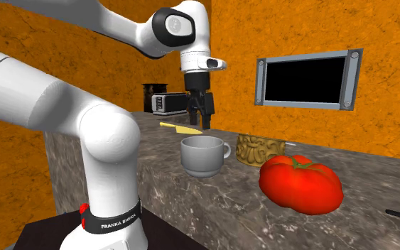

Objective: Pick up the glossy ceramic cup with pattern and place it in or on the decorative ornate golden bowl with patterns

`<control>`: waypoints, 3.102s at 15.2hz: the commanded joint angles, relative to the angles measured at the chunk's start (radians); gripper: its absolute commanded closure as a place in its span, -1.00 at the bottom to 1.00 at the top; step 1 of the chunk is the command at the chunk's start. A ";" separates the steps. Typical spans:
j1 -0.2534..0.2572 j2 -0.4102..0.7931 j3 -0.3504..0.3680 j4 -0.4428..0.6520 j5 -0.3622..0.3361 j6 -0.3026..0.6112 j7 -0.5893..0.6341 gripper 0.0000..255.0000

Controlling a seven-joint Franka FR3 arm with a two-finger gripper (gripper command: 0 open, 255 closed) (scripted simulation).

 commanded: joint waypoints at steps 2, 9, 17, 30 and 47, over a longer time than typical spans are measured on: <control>0.015 -0.043 0.012 -0.076 0.019 0.037 0.015 -1.00; 0.017 -0.023 0.016 -0.157 0.023 0.138 0.015 -1.00; 0.017 -0.023 0.016 -0.157 0.023 0.138 0.015 1.00; 0.014 -0.033 0.012 -0.107 0.019 0.078 0.013 1.00; 0.004 -0.014 -0.002 0.129 0.004 -0.139 0.006 1.00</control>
